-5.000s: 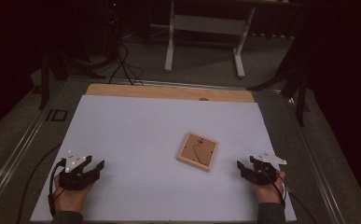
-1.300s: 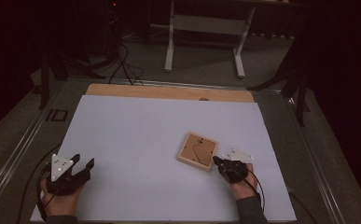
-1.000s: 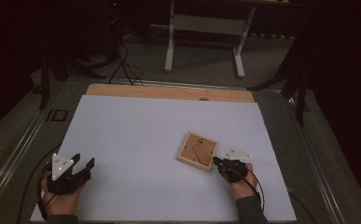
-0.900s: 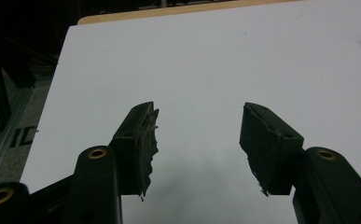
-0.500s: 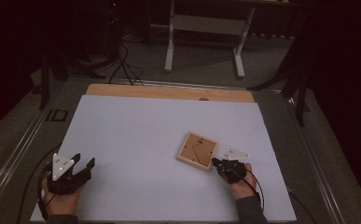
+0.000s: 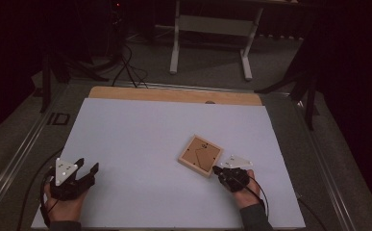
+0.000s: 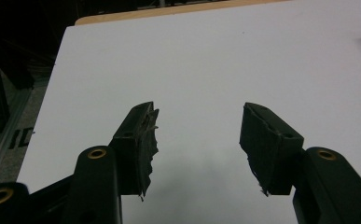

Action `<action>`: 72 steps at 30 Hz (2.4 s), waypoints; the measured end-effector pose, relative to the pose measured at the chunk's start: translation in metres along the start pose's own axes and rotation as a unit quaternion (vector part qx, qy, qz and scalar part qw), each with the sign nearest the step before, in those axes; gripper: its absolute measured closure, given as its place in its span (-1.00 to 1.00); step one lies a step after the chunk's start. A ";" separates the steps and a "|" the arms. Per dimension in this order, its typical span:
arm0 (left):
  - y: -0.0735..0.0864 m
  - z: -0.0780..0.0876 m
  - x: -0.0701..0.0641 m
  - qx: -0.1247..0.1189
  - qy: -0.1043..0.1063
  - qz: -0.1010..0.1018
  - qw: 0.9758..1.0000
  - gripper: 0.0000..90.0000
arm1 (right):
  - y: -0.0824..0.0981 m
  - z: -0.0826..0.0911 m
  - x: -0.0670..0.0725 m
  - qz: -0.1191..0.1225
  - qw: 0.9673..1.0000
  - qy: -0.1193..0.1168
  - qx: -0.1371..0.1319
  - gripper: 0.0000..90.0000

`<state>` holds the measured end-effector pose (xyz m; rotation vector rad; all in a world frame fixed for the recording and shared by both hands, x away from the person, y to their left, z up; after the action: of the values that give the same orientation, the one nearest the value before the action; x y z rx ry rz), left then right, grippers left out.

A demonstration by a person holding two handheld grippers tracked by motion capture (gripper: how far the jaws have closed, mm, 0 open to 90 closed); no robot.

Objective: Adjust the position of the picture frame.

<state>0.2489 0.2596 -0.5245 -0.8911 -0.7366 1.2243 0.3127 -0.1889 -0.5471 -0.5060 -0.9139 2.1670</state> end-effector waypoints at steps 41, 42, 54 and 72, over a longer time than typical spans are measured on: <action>0.000 -0.002 0.000 0.003 0.002 -0.005 1.000 0.01 | -0.038 -0.046 0.053 0.090 0.995 -0.044 0.029 1.00; 0.000 -0.002 0.000 0.003 0.001 -0.004 1.000 0.01 | -0.037 -0.050 0.054 0.094 0.994 -0.045 0.034 1.00; -0.001 -0.003 -0.002 0.002 0.002 -0.006 1.000 0.01 | -0.051 -0.066 0.065 0.100 0.994 -0.045 0.023 1.00; 0.000 -0.001 0.001 -0.002 0.001 0.000 1.000 0.01 | -0.072 -0.059 0.040 0.056 0.997 -0.037 -0.025 0.89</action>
<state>0.2499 0.2609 -0.5248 -0.8952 -0.7366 1.2233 0.3547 -0.0970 -0.5364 -0.5146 -1.0035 2.2808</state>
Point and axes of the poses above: each handheld gripper's, and its own axes: z roughly backward along the jaws, y roughly out of its underside, x roughly to its left, the point moved 4 cm from there along -z, roughly forward along the jaws, and after that the axes turned 1 degree about z, right-handed, at the moved point
